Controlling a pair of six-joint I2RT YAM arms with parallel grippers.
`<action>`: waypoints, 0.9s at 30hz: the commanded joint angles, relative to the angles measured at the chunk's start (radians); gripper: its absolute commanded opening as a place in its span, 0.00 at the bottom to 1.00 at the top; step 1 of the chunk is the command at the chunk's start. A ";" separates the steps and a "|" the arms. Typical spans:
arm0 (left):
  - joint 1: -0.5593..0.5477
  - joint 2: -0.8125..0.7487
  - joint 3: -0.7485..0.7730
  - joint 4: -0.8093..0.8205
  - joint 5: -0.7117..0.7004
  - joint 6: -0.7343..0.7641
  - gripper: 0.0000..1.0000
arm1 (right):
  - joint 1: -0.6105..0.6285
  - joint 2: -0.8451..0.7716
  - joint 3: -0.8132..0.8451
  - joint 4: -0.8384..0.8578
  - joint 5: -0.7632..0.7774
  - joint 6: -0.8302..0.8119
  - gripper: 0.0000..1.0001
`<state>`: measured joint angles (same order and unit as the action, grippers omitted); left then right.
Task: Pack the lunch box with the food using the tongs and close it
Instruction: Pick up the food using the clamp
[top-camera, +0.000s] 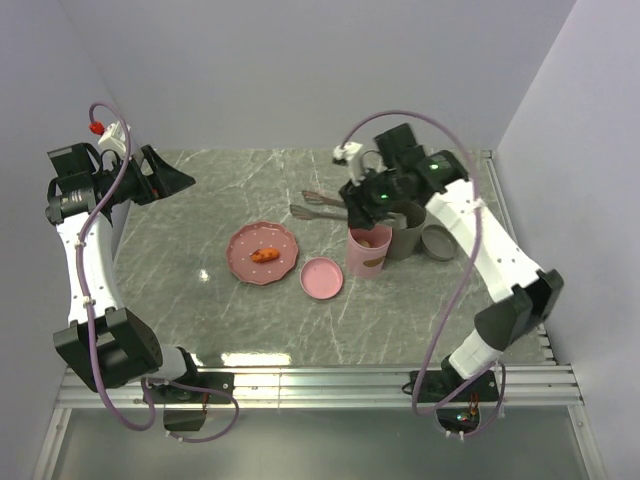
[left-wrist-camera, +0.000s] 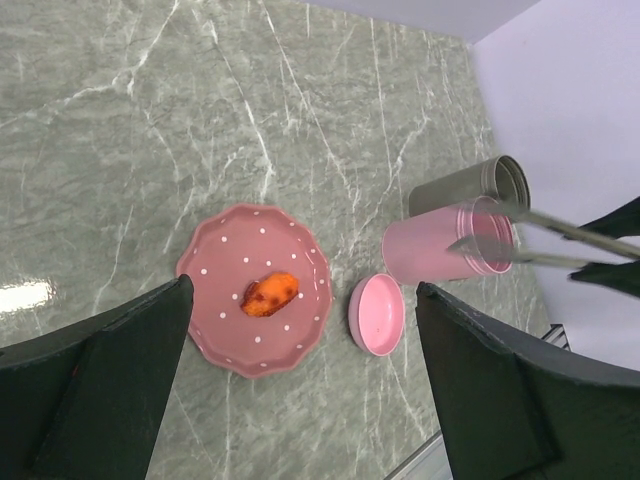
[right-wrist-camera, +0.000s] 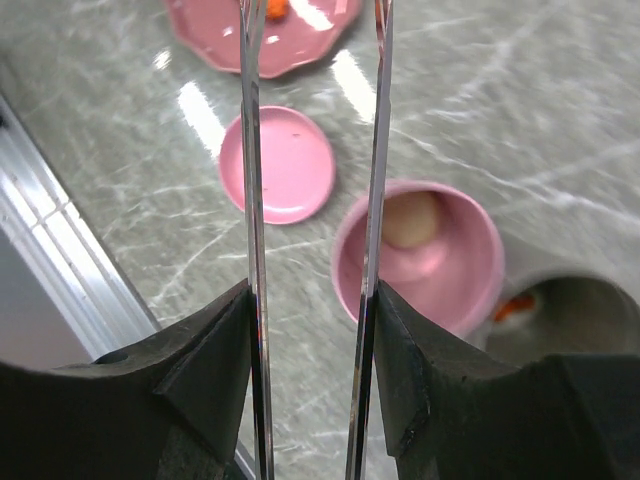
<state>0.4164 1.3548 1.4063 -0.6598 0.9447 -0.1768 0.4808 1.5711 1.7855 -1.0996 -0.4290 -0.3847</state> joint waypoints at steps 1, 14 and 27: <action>-0.002 -0.014 0.000 0.008 0.032 0.022 0.99 | 0.083 0.055 0.061 0.061 0.030 -0.006 0.55; -0.001 -0.002 -0.004 -0.018 0.052 0.053 0.99 | 0.285 0.337 0.163 0.078 0.114 -0.152 0.58; -0.001 0.021 -0.029 -0.003 0.040 0.054 0.99 | 0.300 0.425 0.137 0.135 0.173 -0.174 0.61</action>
<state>0.4164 1.3735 1.3781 -0.6792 0.9703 -0.1425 0.7750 1.9926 1.8965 -1.0172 -0.2760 -0.5407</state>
